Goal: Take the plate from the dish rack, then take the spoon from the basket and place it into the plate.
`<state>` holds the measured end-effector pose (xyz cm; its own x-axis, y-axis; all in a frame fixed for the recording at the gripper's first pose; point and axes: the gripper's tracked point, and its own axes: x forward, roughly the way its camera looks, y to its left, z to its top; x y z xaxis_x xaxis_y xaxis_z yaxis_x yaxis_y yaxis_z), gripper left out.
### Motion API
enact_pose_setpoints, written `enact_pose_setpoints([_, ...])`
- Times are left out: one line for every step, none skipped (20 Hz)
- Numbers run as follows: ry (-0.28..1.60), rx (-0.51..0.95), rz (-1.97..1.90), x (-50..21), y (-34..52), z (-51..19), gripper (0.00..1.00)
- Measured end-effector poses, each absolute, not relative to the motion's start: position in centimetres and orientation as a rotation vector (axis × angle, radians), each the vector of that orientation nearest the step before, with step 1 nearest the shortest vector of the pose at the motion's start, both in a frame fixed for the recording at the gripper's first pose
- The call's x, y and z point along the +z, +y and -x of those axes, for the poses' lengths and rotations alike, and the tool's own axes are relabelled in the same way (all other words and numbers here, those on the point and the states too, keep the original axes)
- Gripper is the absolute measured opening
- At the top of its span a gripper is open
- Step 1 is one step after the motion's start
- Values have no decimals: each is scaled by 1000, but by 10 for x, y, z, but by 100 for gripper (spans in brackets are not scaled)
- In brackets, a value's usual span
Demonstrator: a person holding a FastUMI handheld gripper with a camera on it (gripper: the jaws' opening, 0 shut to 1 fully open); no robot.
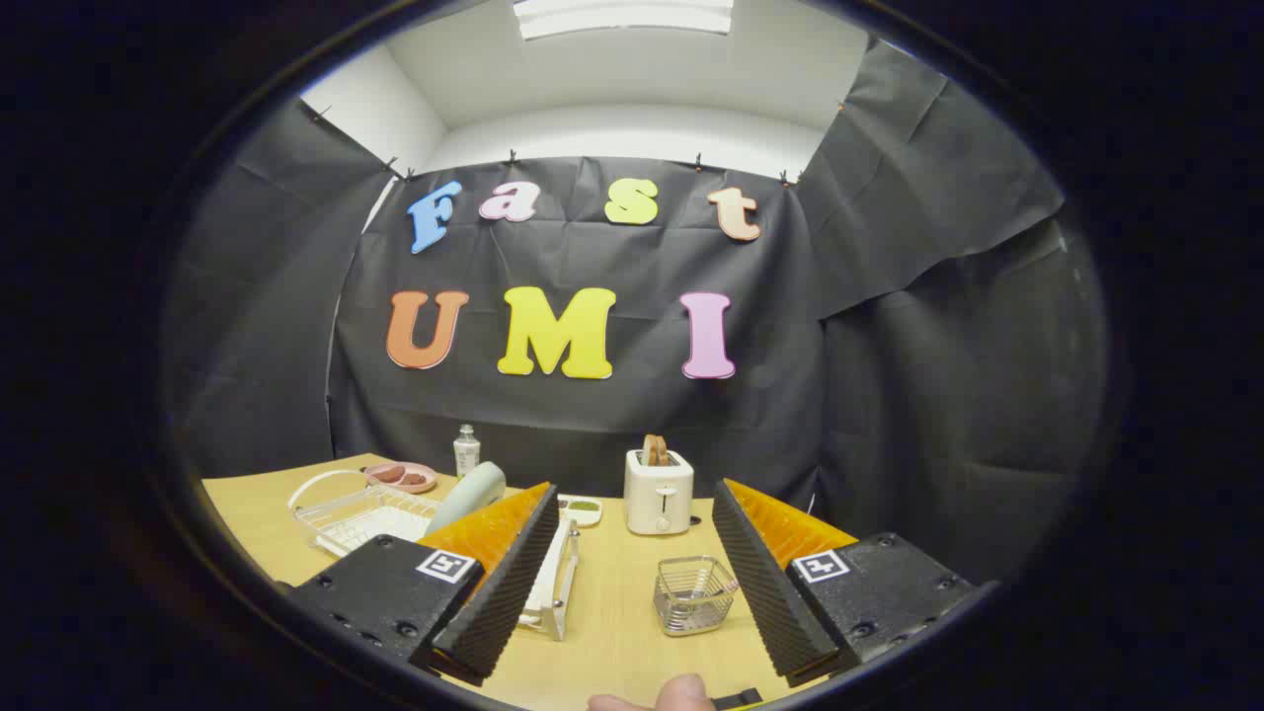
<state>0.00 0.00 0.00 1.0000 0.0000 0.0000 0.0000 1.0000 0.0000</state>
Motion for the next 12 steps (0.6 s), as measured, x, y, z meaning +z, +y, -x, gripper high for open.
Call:
enact_pose_setpoints([-3,-2,3,1,0,1,100])
enact_pose_setpoints([-5,-1,4,2,1,1,100])
enact_pose_setpoints([-6,0,3,1,2,2,100])
enact_pose_setpoints([-6,1,1,2,2,3,100])
enact_pose_setpoints([-6,0,0,1,2,3,100])
enact_pose_setpoints([-4,-1,0,0,2,2,100])
enact_pose_setpoints([-2,0,-1,1,3,2,100])
enact_pose_setpoints([1,-1,-4,1,3,2,100])
enact_pose_setpoints([2,-3,-8,0,2,2,100])
enact_pose_setpoints([4,-4,-11,-1,2,2,100])
enact_pose_setpoints([4,-7,-13,-1,2,2,100])
enact_pose_setpoints([4,-10,-13,-1,1,2,100])
